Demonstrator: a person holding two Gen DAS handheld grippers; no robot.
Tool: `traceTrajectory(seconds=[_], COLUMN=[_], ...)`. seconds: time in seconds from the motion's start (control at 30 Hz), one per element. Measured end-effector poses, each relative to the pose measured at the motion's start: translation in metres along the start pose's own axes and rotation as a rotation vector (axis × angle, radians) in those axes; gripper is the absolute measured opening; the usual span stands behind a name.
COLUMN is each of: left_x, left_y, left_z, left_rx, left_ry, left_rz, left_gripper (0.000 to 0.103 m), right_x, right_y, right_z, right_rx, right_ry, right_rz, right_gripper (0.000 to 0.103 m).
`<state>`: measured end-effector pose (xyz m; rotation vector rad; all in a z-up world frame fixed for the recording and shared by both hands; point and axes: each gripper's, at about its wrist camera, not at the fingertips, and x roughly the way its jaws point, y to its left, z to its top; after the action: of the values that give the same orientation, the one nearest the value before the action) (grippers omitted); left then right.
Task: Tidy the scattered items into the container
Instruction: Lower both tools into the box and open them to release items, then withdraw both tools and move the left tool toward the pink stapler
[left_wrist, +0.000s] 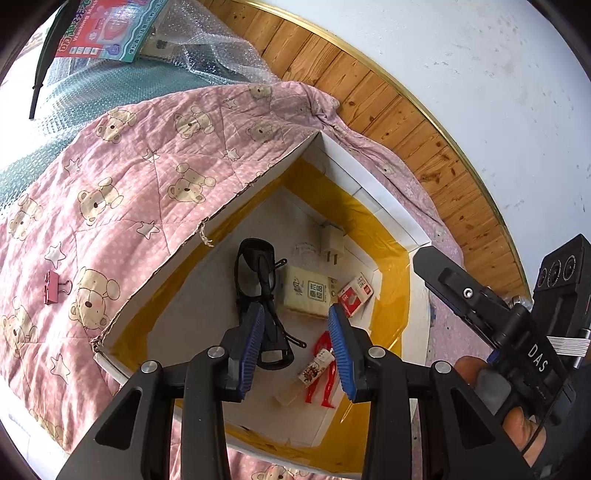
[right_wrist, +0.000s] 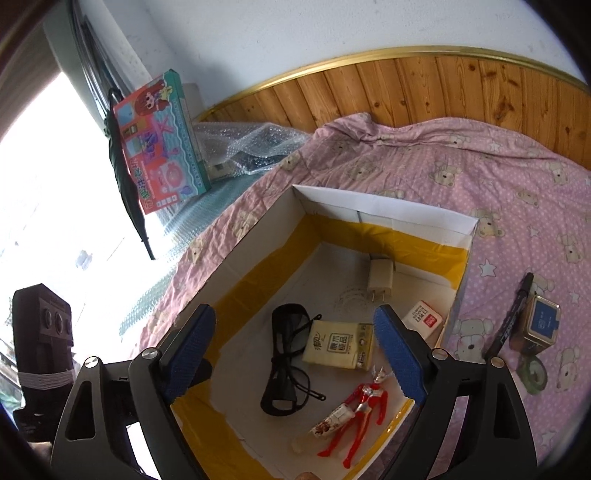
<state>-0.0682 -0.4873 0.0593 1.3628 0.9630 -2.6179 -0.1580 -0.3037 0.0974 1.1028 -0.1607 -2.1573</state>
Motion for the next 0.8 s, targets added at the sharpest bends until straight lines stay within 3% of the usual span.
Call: traceTrajectory(seconds=[0.33,0.8], left_x=[-0.004,-0.027], left_y=[-0.031,-0.061], left_z=[-0.011,-0.038], left_rx=[0.067,0.129], left_ry=[0.010,-0.011], left_rz=[-0.039,0.000], left_gripper=[0.038,0.038], right_x=[-0.038,-0.086], right_y=[-0.024,0.001], right_z=[-0.025,-0.049], right_rx=[0.084,-0.001], right_ry=[-0.021,-0.048], right_rz=[-0.048,0.026], right_gripper=[0.089,0.089])
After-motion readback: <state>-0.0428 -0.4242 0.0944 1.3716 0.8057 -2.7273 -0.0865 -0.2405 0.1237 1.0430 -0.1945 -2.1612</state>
